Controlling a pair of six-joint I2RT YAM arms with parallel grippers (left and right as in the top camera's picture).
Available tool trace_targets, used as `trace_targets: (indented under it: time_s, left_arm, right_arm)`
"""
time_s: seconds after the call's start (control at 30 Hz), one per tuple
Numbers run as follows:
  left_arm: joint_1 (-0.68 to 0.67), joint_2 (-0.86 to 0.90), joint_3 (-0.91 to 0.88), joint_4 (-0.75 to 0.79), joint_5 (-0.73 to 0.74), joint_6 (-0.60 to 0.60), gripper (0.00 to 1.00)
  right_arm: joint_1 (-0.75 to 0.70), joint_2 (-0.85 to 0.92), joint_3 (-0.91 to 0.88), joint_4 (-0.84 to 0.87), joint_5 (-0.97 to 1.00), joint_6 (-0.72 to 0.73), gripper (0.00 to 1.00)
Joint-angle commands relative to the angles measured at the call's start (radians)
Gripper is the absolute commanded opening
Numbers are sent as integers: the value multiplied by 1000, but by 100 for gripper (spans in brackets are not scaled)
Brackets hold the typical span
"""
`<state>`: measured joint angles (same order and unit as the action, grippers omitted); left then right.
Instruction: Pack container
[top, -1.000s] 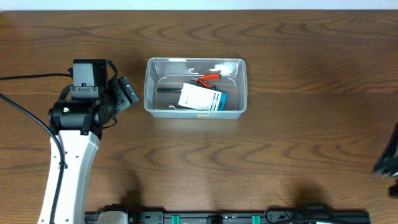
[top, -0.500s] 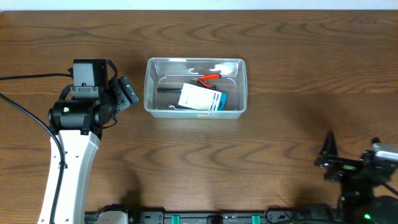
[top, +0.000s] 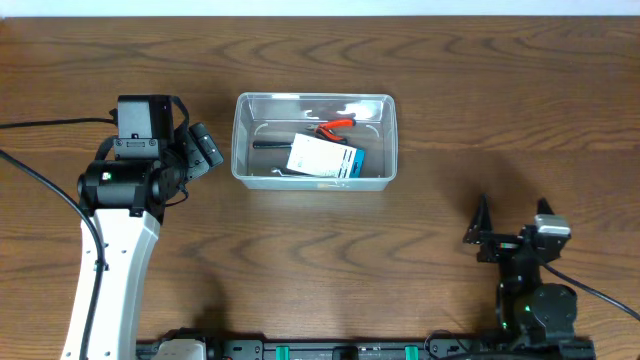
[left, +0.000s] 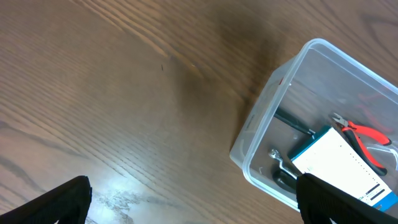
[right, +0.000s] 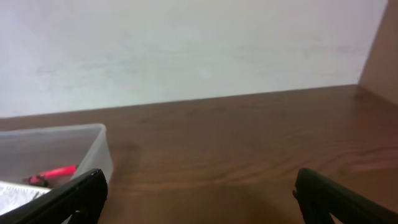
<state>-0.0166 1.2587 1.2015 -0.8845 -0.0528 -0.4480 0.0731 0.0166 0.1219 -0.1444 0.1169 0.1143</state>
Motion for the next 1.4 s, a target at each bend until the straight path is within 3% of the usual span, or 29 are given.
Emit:
trace_targets:
  time_s: [0.0,0.3,0.57,1.37]
  left_arm:
    - [4,6,11,-1,-12,2,98]
    - [4,6,11,-1,-12,2,98]
    - [4,6,11,-1,-12,2,98]
    - [4,6,11,-1,-12,2,98]
  right_arm:
    - [-2,-11,-45,38,-40,1,99]
    - [-2,-11,-104,52,-46,-1,99]
    - [-2,-11,-116,73,-96,-99,99]
    - [-2,-10,-116,73,-96,-100,99]
